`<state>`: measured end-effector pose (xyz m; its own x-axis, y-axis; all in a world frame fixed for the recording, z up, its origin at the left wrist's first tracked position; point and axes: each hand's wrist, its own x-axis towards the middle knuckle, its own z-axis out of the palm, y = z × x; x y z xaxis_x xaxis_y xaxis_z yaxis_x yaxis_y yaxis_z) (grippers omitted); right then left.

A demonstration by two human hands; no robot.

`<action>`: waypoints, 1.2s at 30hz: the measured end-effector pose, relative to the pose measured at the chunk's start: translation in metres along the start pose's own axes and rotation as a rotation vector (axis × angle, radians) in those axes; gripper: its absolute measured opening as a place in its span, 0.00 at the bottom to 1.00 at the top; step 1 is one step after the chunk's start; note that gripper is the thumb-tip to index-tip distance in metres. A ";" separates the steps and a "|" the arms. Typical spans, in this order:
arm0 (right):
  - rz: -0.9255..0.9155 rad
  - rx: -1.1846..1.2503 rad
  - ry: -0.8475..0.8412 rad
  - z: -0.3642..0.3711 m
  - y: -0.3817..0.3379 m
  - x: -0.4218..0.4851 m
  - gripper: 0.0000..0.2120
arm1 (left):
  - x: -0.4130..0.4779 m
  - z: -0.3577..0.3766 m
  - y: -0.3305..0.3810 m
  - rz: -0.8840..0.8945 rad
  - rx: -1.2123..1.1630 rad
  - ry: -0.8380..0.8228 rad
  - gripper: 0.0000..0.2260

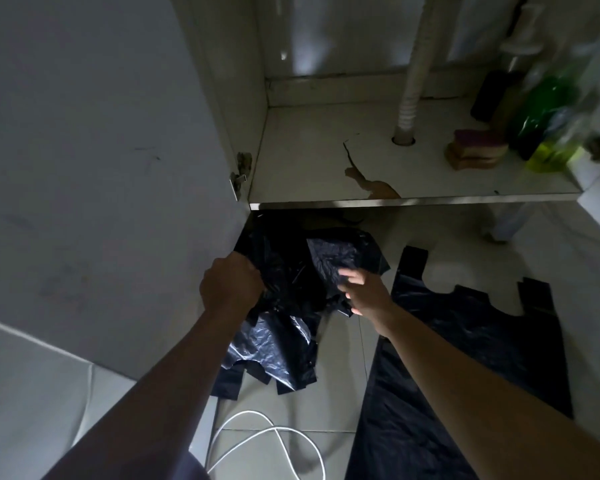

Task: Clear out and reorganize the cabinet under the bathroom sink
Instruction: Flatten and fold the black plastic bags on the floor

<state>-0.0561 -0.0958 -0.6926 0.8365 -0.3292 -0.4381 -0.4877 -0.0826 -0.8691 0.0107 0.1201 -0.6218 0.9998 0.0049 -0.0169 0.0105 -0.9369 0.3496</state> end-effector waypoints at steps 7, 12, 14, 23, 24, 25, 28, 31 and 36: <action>-0.251 -0.449 -0.169 0.026 0.016 -0.034 0.20 | 0.017 -0.017 0.013 0.022 -0.235 -0.040 0.11; -0.369 -0.390 0.051 0.052 0.022 -0.036 0.23 | 0.018 -0.032 0.017 0.060 -0.215 -0.030 0.10; -0.357 -0.339 0.079 0.056 0.022 -0.038 0.25 | 0.017 -0.038 0.017 0.074 -0.215 0.016 0.10; -0.297 -0.170 0.046 0.068 0.025 -0.033 0.22 | 0.017 -0.081 0.037 0.078 -0.284 0.218 0.11; -0.294 -0.158 0.039 0.070 0.025 -0.034 0.20 | 0.017 -0.086 0.040 0.088 -0.297 0.254 0.10; -0.290 -0.137 0.025 0.072 0.025 -0.035 0.19 | 0.016 -0.091 0.043 0.092 -0.307 0.291 0.09; -0.294 -0.092 -0.023 0.078 0.026 -0.037 0.17 | 0.014 -0.104 0.049 0.093 -0.357 0.395 0.07; -0.306 -0.132 -0.016 0.082 0.023 -0.037 0.14 | 0.013 -0.115 0.054 0.128 -0.428 0.481 0.08; -0.455 -0.054 0.167 0.081 0.014 -0.035 0.15 | 0.006 -0.130 0.067 0.224 -0.414 0.612 0.08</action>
<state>-0.0720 -0.0095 -0.7081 0.9183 -0.3948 0.0302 -0.0982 -0.3008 -0.9486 0.0192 0.1027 -0.4763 0.8070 0.1363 0.5746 -0.3090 -0.7317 0.6075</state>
